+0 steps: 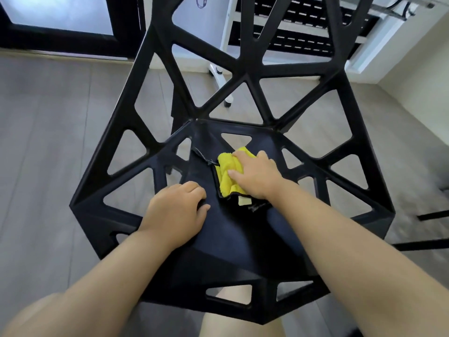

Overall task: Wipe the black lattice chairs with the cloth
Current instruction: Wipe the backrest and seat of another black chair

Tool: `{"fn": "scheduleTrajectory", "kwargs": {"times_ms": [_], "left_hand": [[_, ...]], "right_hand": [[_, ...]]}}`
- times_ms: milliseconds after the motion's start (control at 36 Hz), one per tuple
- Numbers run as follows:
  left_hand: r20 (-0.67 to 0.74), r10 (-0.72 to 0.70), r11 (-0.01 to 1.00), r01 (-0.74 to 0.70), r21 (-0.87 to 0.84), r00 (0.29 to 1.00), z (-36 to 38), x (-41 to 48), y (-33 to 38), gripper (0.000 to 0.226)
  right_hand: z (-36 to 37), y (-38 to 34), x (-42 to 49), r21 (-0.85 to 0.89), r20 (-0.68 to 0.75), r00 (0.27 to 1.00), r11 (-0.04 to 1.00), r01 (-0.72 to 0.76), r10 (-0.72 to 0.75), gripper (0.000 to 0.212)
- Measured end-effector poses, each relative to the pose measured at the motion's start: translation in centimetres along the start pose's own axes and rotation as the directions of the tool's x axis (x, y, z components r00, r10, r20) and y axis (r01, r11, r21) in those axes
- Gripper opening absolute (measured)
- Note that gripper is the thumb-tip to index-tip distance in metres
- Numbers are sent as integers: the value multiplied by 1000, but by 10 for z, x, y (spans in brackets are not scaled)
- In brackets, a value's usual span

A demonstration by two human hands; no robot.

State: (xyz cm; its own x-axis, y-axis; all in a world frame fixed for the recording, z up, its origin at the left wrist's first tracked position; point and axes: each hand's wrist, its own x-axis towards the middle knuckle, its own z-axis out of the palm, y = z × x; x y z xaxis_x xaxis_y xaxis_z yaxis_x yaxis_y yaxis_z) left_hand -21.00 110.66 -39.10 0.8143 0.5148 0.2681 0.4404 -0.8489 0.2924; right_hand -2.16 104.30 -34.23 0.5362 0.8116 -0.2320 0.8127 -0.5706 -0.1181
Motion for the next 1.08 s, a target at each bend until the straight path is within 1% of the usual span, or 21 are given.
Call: {"fn": "scheduleTrajectory", "kwargs": {"times_ms": [111, 167, 222, 278, 417, 528, 611, 667, 722, 806, 861, 917, 972, 1028, 1083], "left_hand": [[1, -12, 1000, 12, -9, 1000, 1, 0, 0, 21], [-16, -4, 1000, 4, 0, 1000, 2, 0, 0, 29], [-27, 2, 1000, -2, 9, 1000, 2, 1, 0, 35], [-38, 1, 1000, 0, 25, 999, 2, 1, 1, 35], [-62, 6, 998, -3, 57, 998, 2, 2, 4, 32], [-58, 1, 999, 2, 47, 998, 2, 1, 3, 33], [-42, -7, 999, 9, 45, 999, 2, 1, 3, 35], [-33, -5, 999, 7, 52, 999, 1, 0, 3, 37], [-17, 6, 998, -5, 61, 1000, -1, -2, 2, 38], [13, 57, 993, -58, 101, 998, -11, -10, -4, 40], [11, 79, 989, -80, 128, 997, -20, -18, -13, 40], [-18, 68, 988, -65, 141, 997, -29, -26, -24, 38], [-54, 63, 986, -54, 155, 997, -34, -31, -30, 33], [-83, 62, 987, -50, 150, 995, -35, -33, -32, 32], [-85, 47, 989, -35, 144, 995, -34, -33, -29, 30]], "right_hand": [[6, 7, -20, -22, -38, 998, 998, 54, -54, 49], [15, 10, -12, -50, -69, 994, 996, 80, -83, 49], [21, 11, 2, -22, -89, 994, 998, 62, -64, 50], [23, 11, 16, 15, -122, 992, 999, 31, -29, 49], [27, 7, 27, -37, -176, 984, 999, 17, -24, 50], [27, 14, 0, 119, -110, 987, 985, 128, -115, 52], [28, 19, -14, 142, -85, 980, 972, 189, -178, 53], [28, 16, -8, 137, -98, 981, 974, 179, -167, 50], [29, 6, 5, 148, -122, 985, 979, 137, -119, 45], [29, -17, 24, 196, -154, 984, 974, 114, -84, 45], [32, -34, 26, 202, -161, 977, 964, 174, -143, 48], [34, -49, 18, 186, -154, 955, 942, 279, -252, 49], [37, -54, 3, 230, -146, 924, 896, 379, -354, 50], [41, -50, -7, 271, -136, 902, 860, 432, -410, 51], [42, -44, -8, 271, -121, 893, 851, 450, -433, 51]]}}
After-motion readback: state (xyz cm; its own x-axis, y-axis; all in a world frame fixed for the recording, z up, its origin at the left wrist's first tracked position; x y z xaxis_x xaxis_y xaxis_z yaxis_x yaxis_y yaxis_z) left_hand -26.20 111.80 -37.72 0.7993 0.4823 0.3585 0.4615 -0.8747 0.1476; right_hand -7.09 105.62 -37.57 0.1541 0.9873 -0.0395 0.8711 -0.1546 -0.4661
